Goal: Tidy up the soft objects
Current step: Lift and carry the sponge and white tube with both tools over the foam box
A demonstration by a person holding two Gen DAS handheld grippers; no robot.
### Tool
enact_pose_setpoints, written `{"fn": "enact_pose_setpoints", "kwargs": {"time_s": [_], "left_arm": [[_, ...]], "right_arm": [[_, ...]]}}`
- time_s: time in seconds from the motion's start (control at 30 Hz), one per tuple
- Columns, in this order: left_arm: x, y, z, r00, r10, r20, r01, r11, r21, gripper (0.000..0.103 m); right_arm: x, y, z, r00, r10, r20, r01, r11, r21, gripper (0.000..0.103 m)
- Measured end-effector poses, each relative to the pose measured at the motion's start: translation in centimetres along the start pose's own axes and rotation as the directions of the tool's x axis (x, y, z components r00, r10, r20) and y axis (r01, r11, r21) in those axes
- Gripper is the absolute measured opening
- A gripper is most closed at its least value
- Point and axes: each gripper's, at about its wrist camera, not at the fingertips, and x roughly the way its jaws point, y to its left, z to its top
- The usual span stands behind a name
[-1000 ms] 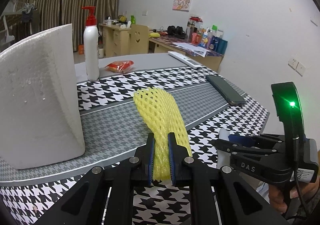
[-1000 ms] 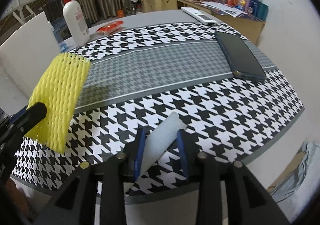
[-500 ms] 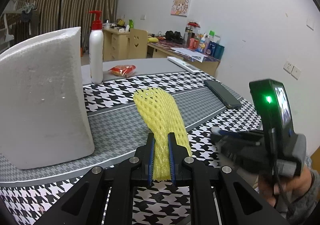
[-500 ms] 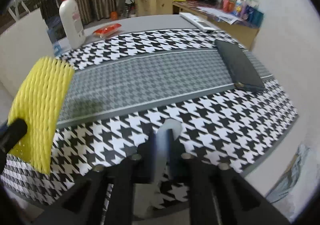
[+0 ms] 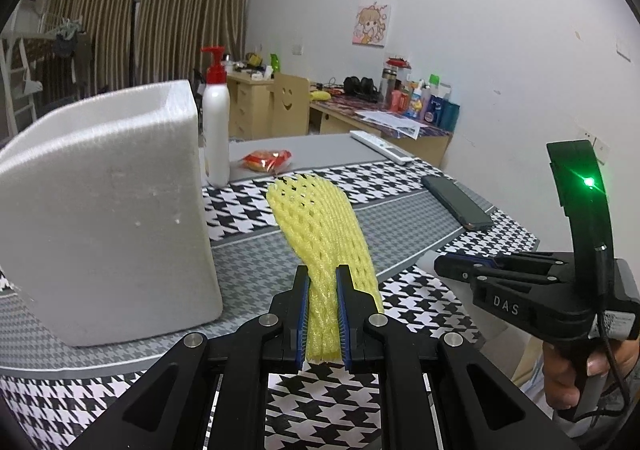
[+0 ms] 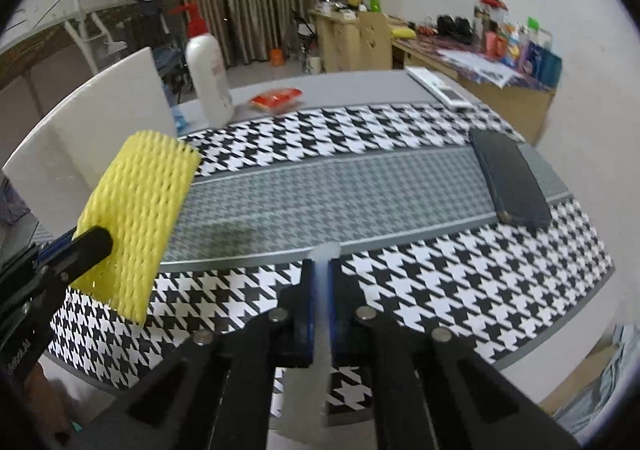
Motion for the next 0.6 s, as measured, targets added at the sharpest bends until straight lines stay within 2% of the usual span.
{"fn": "enact_pose_setpoints", "kwargs": {"time_s": [0.6], "left_arm": [[-2.4,-0.4,2.3,0.995,0.061,0.077,-0.064,0.997,0.040,0.013]], "right_arm": [[-2.1,1.3,2.0,0.989,0.071,0.126,-0.060,0.995,-0.084,0.009]]}}
